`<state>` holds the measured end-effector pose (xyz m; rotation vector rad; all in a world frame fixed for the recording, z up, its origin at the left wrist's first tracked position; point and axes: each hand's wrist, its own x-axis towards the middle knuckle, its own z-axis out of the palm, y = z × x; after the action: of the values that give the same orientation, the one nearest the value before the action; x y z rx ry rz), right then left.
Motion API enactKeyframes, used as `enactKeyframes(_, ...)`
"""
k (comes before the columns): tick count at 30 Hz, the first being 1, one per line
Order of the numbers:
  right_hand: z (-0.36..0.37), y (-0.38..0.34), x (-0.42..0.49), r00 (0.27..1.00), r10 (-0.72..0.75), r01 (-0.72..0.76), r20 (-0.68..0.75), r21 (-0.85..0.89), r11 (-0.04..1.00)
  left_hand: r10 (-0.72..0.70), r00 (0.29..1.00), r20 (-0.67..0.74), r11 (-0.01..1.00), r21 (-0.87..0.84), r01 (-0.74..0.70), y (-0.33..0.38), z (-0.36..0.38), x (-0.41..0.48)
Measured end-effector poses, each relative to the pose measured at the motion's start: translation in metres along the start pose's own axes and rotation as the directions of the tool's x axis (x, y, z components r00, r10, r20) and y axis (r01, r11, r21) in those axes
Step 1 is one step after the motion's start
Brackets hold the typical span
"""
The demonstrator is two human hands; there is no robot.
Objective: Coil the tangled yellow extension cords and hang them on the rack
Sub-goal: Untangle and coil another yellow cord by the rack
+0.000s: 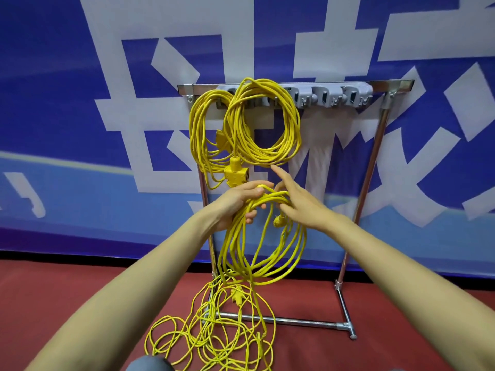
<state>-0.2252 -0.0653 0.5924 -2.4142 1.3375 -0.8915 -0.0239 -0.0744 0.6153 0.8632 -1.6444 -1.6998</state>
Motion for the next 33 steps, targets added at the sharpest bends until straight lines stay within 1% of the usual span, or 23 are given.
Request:
enactKeyframes(2, 0.003, -0.005, 0.002, 1.0, 0.005, -0.006, 0.016, 0.015, 1.0, 0.0, 1.0, -0.012, 1.0, -0.001, 0.0, -0.001, 0.002, 0.001)
enactKeyframes(4, 0.005, -0.005, 0.004, 0.999, 0.044, -0.046, 0.033, 0.074, 0.996, -0.003, 0.999, -0.053, 0.999, -0.041, 0.0, -0.002, 0.002, 0.001)
enactKeyframes(6, 0.003, -0.003, 0.005, 0.995, 0.076, -0.083, 0.064, 0.119, 0.989, -0.008, 0.998, -0.066, 0.998, -0.067, 0.003, -0.003, 0.0, 0.0)
enactKeyframes(8, 0.003, -0.003, 0.006, 0.992, 0.075, -0.087, 0.101, 0.124, 0.988, -0.018, 0.999, -0.037, 0.999, -0.05, 0.016, -0.002, -0.001, -0.001)
enactKeyframes(11, 0.003, -0.005, 0.006, 0.975, 0.083, -0.135, 0.207, 0.254, 0.958, -0.015, 1.0, 0.003, 1.0, 0.011, 0.015, 0.001, -0.001, -0.002)
enactKeyframes(12, 0.002, -0.005, 0.005, 0.967, 0.096, -0.159, 0.236, 0.265, 0.951, -0.008, 1.0, 0.018, 1.0, 0.018, 0.008, 0.001, -0.001, -0.003)
enactKeyframes(14, -0.001, -0.002, 0.004, 0.962, 0.108, -0.166, 0.252, 0.223, 0.961, 0.013, 0.998, 0.063, 1.0, 0.01, -0.013, 0.001, -0.004, -0.006)
enactKeyframes(19, -0.012, -0.002, 0.01, 0.961, 0.026, -0.071, 0.275, 0.158, 0.985, 0.066, 0.976, 0.21, 0.998, -0.032, -0.061, 0.0, -0.012, -0.012)
enactKeyframes(22, -0.019, 0.0, 0.013, 0.952, 0.023, -0.064, 0.307, 0.126, 0.99, 0.044, 0.982, 0.185, 0.998, -0.046, -0.036, 0.0, -0.009, -0.01)
enactKeyframes(26, -0.02, -0.004, 0.016, 0.947, 0.039, -0.094, 0.319, 0.161, 0.983, 0.052, 0.993, 0.11, 0.997, 0.057, -0.058, -0.001, -0.003, -0.006)
enactKeyframes(28, -0.017, -0.003, 0.02, 0.961, 0.065, -0.108, 0.269, 0.146, 0.983, 0.101, 0.995, 0.021, 0.992, 0.077, -0.103, -0.006, 0.0, -0.001)
enactKeyframes(30, -0.008, -0.002, 0.022, 0.983, 0.089, -0.102, 0.162, 0.077, 0.992, 0.171, 0.98, -0.099, 0.982, 0.103, -0.161, -0.013, 0.001, 0.005)
enactKeyframes(31, 0.0, -0.002, 0.022, 0.989, 0.116, -0.121, 0.087, 0.048, 0.992, 0.196, 0.969, -0.15, 0.977, 0.117, -0.179, -0.016, 0.001, 0.007)
enactKeyframes(33, 0.017, -0.004, 0.015, 0.983, 0.147, -0.146, -0.112, 0.017, 0.989, 0.216, 0.953, -0.214, 0.973, 0.125, -0.193, -0.021, 0.0, 0.011)
